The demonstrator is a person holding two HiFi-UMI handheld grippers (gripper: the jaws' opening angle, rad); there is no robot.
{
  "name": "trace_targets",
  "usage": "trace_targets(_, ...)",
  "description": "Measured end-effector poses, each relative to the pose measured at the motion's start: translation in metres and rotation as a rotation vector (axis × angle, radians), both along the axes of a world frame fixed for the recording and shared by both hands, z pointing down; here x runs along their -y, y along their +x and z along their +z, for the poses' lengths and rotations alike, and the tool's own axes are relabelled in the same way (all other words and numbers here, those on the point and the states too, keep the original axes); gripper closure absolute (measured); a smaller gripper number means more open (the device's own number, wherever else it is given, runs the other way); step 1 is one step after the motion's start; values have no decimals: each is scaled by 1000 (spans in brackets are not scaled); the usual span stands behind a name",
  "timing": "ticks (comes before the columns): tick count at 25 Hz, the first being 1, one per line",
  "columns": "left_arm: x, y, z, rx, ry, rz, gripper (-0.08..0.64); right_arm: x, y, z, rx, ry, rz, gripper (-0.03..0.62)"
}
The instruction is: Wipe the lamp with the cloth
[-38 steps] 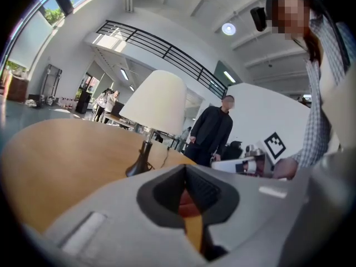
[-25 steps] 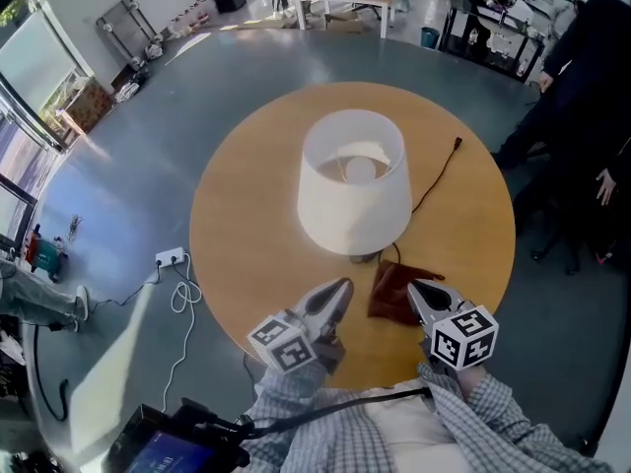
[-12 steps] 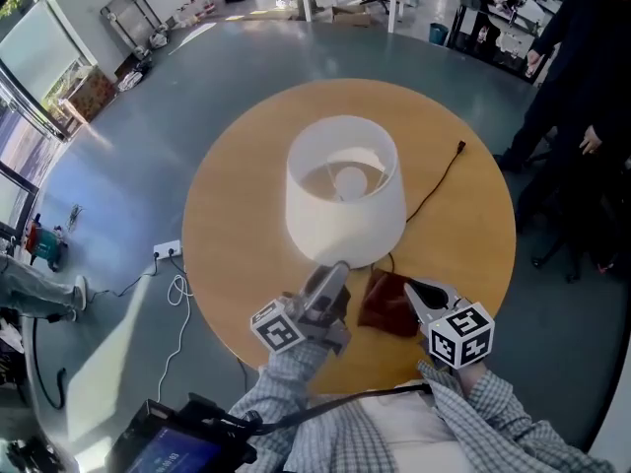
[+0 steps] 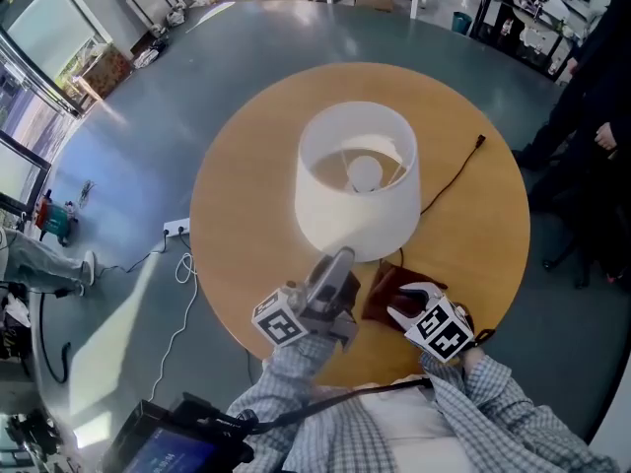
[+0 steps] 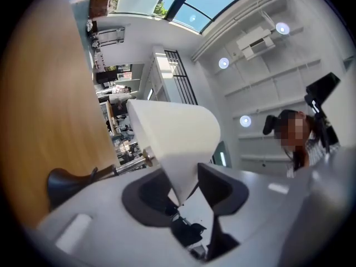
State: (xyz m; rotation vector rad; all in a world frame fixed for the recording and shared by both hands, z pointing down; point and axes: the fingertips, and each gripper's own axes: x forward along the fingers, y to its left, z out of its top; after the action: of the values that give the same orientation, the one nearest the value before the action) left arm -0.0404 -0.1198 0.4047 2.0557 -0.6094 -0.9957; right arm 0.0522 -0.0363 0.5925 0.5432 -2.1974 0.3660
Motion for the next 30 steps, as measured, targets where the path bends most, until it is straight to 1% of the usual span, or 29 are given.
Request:
trace_targets(3, 1, 2, -3, 5, -4, -7, 409, -21, -17, 9, -80, -18, -184, 437)
trace_targets(4, 1, 3, -4, 5, -6, -10, 408, -28, -21, 17, -110, -28, -229, 427)
trace_targets(5, 1, 3, -4, 4, -8, -12, 408, -33, -24, 26, -144, -38, -264, 402)
trace_targets(7, 1, 3, -3, 2, -12, -17, 408, -40, -26, 43, -211, -37, -314, 341)
trace_targets(8, 1, 1, -2, 4, -14, -21, 407, -41, -27, 49, -230, -23, -328, 339)
trace_targets(10, 2, -2, 0, 10, -16, -32, 407, -39, -29, 52, -229, -1, -319, 344)
trace_targets(12, 3, -4, -1, 12, -18, -42, 407, -30, -29, 50, -212, 22, -270, 396)
trace_targets(13, 3, -4, 0, 12, -21, -44, 407, -25, -28, 50, -212, 36, -244, 440)
trace_targets(14, 3, -4, 1, 12, -25, -46, 407, -21, -25, 51, -214, 40, -222, 513)
trace_targets(15, 3, -3, 4, 12, -29, -46, 407, -18, -24, 54, -207, 25, -196, 514)
trace_targets(17, 3, -1, 11, 15, -36, -46, 407, -14, -20, 58, -154, -47, -111, 518)
trace_targets(20, 4, 0, 15, 19, -43, -43, 405, -3, -8, 55, -6, -156, 78, 522)
trace_targets(22, 4, 0, 14, 17, -45, -39, 405, 6, 2, 38, 91, -188, 189, 523)
trace_targets(26, 4, -2, 9, 11, -45, -36, 407, 30, 23, -18, 241, -146, 335, 523)
trace_targets(30, 4, -2, 11, 7, -42, -39, 410, 57, 45, -81, 394, -63, 462, 523)
